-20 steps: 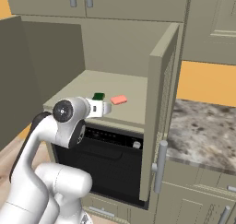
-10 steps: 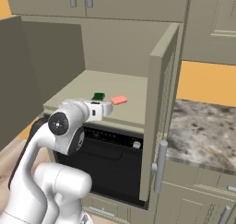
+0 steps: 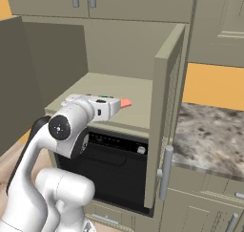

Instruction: Pick up the bar soap and sponge from the sink, and place them back in the cabinet, and close the cabinet doors.

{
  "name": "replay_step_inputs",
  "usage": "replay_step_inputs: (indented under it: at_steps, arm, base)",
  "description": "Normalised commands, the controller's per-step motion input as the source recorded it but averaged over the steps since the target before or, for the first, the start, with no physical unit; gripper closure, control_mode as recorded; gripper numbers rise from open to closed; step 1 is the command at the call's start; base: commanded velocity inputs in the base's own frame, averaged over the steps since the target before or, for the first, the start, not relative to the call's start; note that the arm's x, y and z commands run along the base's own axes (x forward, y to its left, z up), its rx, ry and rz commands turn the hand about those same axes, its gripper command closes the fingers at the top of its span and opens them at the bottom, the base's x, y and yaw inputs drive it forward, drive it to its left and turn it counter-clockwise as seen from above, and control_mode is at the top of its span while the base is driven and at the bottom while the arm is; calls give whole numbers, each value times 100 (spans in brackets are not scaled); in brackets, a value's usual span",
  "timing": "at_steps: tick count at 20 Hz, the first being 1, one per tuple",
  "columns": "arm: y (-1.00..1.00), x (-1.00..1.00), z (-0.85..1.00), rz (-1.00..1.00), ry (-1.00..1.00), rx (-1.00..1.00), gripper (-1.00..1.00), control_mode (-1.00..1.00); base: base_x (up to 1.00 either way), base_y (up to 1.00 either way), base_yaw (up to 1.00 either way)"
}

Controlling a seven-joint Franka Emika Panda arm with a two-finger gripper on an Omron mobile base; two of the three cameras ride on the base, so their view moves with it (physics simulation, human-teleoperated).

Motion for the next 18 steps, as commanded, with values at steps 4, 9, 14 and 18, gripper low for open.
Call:
replay_step_inputs:
  at_steps: [4, 9, 14, 18]
  arm:
    - [-25, -29, 48, 0, -2, 0, -100, -100]
    - [-25, -43, 46, 0, -1, 0, -100, -100]
    - [-14, -50, 24, 0, -2, 0, -100, -100]
    - [-8, -48, 1, 0, -7, 0, -100, -100]
  base:
    - [0, 0, 0]
    - [0, 0, 0]
    - [0, 0, 0]
    - [0, 0, 0]
